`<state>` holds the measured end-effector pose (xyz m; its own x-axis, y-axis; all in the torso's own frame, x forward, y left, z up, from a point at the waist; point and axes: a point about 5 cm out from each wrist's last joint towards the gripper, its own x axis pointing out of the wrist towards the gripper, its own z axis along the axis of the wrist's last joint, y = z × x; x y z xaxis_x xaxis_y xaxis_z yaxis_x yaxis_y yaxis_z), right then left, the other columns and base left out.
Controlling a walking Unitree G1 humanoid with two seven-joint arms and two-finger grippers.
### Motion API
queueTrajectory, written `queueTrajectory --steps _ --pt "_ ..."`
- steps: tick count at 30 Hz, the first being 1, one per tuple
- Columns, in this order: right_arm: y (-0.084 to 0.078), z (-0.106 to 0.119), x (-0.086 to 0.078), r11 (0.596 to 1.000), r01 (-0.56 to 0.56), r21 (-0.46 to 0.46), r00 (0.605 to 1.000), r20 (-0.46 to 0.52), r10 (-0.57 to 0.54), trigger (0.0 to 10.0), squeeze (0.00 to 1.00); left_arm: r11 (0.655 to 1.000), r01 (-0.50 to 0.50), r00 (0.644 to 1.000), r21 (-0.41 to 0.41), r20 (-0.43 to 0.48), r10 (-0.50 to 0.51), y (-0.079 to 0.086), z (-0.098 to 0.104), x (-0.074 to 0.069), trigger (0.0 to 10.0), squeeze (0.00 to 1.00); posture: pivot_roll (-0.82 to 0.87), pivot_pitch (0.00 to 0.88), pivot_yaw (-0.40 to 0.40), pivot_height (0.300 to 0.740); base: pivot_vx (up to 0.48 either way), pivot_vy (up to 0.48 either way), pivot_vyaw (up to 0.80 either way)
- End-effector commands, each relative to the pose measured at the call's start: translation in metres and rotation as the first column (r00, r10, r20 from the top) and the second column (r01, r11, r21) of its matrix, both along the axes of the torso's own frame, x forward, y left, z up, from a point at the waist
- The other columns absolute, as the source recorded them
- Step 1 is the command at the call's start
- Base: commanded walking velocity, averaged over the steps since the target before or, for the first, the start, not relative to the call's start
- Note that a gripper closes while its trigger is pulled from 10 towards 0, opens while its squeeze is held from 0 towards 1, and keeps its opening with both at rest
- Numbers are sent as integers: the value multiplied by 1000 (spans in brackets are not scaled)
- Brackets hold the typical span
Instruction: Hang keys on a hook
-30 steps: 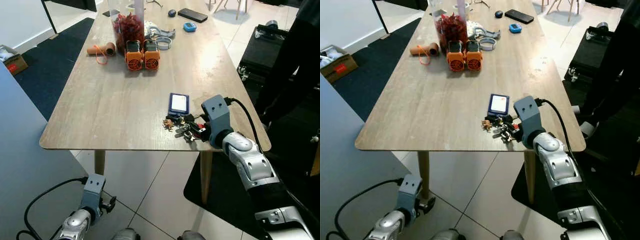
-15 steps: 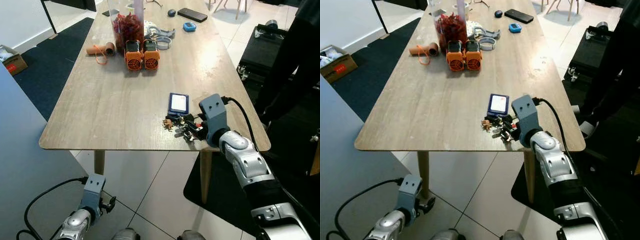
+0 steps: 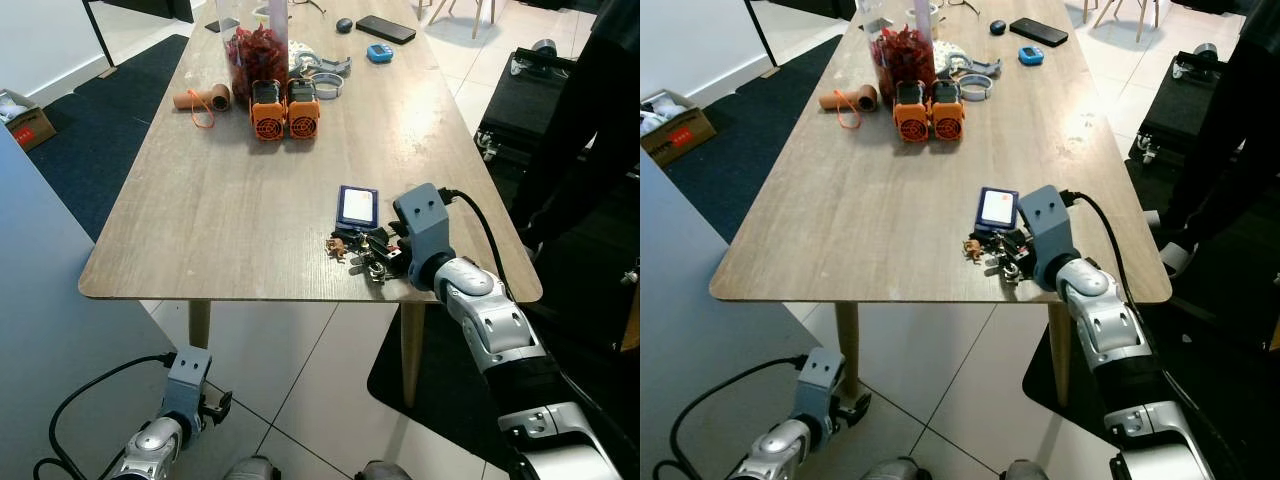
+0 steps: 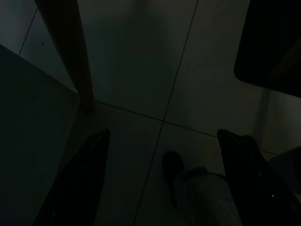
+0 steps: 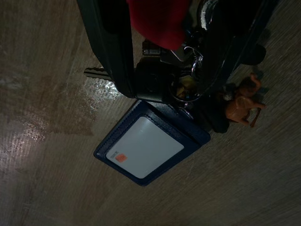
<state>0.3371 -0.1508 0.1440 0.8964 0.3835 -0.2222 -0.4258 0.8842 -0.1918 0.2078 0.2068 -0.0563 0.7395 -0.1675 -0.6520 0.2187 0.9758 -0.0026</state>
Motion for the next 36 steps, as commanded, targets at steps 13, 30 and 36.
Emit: queueTrajectory --steps 13,30,36 --pt "1 -10 -7 999 -37 -34 998 -49 36 10000 0 1000 -2 999 25 -36 3 9 -4 -7 10000 0 56 124 13 740 0 0 0" --pt "-3 -12 -13 999 -24 -38 998 -57 22 10000 0 1000 2 999 26 -33 -2 9 -3 -6 10000 0 54 123 17 740 0 0 0" --pt "-4 -14 -13 999 -22 -37 998 -63 19 8549 0 1000 4 999 26 -32 -4 8 -3 -5 10000 0 56 115 14 740 0 0 0"
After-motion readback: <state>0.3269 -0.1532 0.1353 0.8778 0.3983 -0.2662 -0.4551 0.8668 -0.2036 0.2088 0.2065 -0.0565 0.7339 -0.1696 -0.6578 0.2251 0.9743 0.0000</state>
